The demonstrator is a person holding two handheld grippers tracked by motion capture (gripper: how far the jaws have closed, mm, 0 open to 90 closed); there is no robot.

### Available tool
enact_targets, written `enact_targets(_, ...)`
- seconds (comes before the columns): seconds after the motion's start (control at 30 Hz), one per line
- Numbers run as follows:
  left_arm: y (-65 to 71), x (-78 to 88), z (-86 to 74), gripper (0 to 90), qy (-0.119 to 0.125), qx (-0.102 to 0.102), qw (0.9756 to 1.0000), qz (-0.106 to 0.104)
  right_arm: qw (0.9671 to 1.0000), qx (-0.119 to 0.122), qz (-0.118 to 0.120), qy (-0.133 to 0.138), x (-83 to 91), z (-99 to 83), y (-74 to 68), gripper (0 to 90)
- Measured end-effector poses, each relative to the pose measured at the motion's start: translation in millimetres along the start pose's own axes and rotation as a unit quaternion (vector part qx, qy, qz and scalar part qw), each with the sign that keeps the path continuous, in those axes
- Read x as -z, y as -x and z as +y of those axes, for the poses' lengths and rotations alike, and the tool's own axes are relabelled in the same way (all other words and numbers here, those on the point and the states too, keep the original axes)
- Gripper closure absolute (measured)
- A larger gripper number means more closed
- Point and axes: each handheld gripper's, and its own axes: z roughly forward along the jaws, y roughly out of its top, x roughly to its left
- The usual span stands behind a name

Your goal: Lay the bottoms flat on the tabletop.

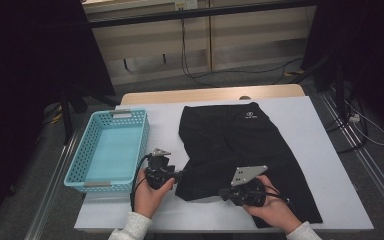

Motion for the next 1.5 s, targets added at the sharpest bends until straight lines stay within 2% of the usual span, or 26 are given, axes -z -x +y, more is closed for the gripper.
enact_targets(0.13, -2.9, -13.7, 5.6, 51.2, -0.013, 0.009, 0.9998, -0.007, 1.0, 0.001, 0.0, 0.0, -0.7, -0.1, 0.7, 87.1)
enact_targets(0.2, -3.5, -17.6, 9.0, 54.9, -0.009, 0.015, 0.9998, -0.012, 1.0, 0.0, 0.0, 0.001, -1.0, -0.4, 0.5, 87.1)
enact_targets(0.27, -3.4, -19.0, 11.4, 58.7, -0.017, 0.013, 0.9997, -0.013, 1.0, 0.001, 0.0, -0.001, -1.2, -1.1, 0.4, 87.1)
enact_targets(0.37, -0.2, -21.9, 12.5, 69.6, -0.023, 0.011, 0.9994, -0.023, 1.0, 0.001, -0.002, -0.004, -2.0, -1.8, -1.0, 87.1)
enact_targets(0.47, -0.1, -22.5, 12.2, 79.0, -0.025, 0.009, 0.9995, -0.018, 1.0, 0.003, -0.003, -0.003, -2.4, -1.7, -1.2, 87.1)
enact_targets(0.53, -0.9, -22.5, 12.0, 84.3, -0.028, 0.02, 0.9991, -0.025, 1.0, 0.002, -0.003, -0.002, -2.7, -1.6, -1.1, 87.1)
enact_targets(0.6, -1.1, -21.2, 11.7, 88.9, -0.031, 0.021, 0.999, -0.026, 1.0, 0.002, -0.002, -0.002, -3.8, -1.4, -1.6, 87.1)
enact_targets(0.73, -3.8, -5.6, 14.1, 90.0, -0.008, 0.031, 0.9992, -0.024, 1.0, 0.007, 0.003, -0.006, -6.8, -0.8, -3.0, 87.1)
enact_targets(0.9, -12.6, 12.5, 16.1, 90.0, 0.019, 0.045, 0.9988, -0.008, 0.9999, 0.013, -0.003, 0.003, -7.7, 2.6, -3.0, 87.1)
enact_targets(1.07, -21.2, 8.4, 18.8, 90.0, 0.035, 0.062, 0.9975, 0.0, 0.9997, 0.007, -0.02, 0.011, -9.2, 6.1, 4.0, 87.1)
enact_targets(1.2, -20.9, -5.8, 15.5, 90.0, 0.027, 0.052, 0.9983, -0.003, 0.9992, 0.0, -0.038, 0.012, -9.0, 5.4, 10.6, 87.1)
enact_targets(1.27, -20.2, -11.0, 13.1, 90.0, 0.02, 0.05, 0.9985, -0.007, 0.9984, 0.001, -0.057, 0.004, -10.3, 4.8, 12.9, 86.9)
enact_targets(1.4, -16.7, -8.2, 11.6, 90.0, 0.018, 0.046, 0.9987, -0.009, 0.9984, 0.006, -0.056, -0.002, -11.9, 3.1, 12.6, 85.8)
enact_targets(1.47, -14.2, -5.4, 11.2, 90.0, 0.022, 0.043, 0.9988, -0.008, 0.9993, 0.003, -0.035, -0.011, -11.1, 2.1, 10.7, 79.9)
enact_targets(1.5, -13.1, -5.4, 11.1, 90.0, 0.022, 0.04, 0.9989, -0.007, 0.9989, 0.013, -0.046, -0.006, -9.7, 2.0, 8.4, 76.8)
